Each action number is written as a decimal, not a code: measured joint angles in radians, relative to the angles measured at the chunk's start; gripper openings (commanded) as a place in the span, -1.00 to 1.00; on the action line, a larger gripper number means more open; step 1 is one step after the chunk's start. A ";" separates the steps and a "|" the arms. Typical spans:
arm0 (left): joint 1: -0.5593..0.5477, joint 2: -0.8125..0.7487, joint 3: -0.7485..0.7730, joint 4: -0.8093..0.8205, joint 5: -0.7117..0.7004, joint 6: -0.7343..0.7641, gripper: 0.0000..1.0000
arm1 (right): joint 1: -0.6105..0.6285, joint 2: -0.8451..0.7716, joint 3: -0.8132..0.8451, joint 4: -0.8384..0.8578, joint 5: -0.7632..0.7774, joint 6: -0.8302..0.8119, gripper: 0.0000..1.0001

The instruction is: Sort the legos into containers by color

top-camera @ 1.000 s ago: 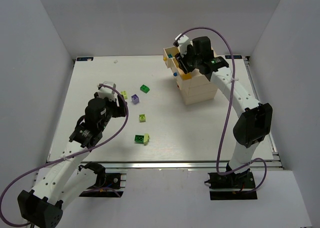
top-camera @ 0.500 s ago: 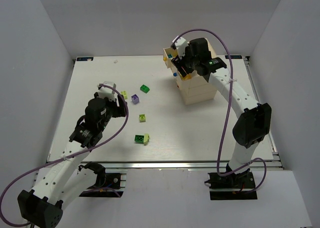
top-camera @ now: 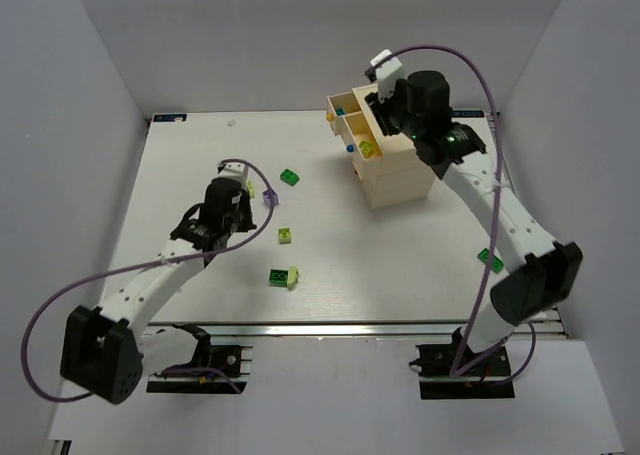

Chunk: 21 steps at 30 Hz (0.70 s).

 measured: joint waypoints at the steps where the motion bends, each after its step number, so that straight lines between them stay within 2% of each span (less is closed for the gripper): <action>1: 0.006 0.045 0.018 -0.016 -0.003 -0.018 -0.21 | 0.000 -0.044 -0.029 0.026 0.005 0.005 0.01; 2: 0.015 0.087 0.034 -0.025 -0.003 -0.032 0.00 | -0.001 -0.088 -0.060 0.046 0.006 0.013 0.13; 3: 0.026 0.126 0.051 -0.033 -0.002 -0.053 0.18 | -0.002 -0.143 -0.098 0.068 0.004 0.023 0.38; 4: 0.035 0.160 0.067 -0.041 0.001 -0.066 0.37 | -0.003 -0.197 -0.134 0.080 -0.006 0.036 0.49; 5: 0.052 0.202 0.093 -0.050 0.002 -0.092 0.43 | -0.006 -0.255 -0.175 0.099 -0.036 0.047 0.60; 8: 0.082 0.323 0.181 -0.063 0.006 -0.125 0.51 | -0.015 -0.420 -0.315 0.148 -0.164 0.083 0.59; 12: 0.115 0.507 0.338 -0.069 -0.003 -0.148 0.52 | -0.032 -0.566 -0.488 0.174 -0.393 0.146 0.30; 15: 0.137 0.651 0.459 -0.084 -0.009 -0.153 0.52 | -0.049 -0.596 -0.597 0.196 -0.494 0.177 -0.09; 16: 0.144 0.695 0.496 -0.093 -0.010 -0.155 0.52 | -0.058 -0.596 -0.628 0.204 -0.515 0.183 -0.31; 18: 0.153 0.769 0.566 -0.119 -0.013 -0.158 0.51 | -0.080 -0.595 -0.685 0.214 -0.551 0.199 -0.60; 21: 0.166 0.868 0.678 -0.158 -0.033 -0.161 0.51 | -0.101 -0.597 -0.735 0.219 -0.603 0.221 -0.67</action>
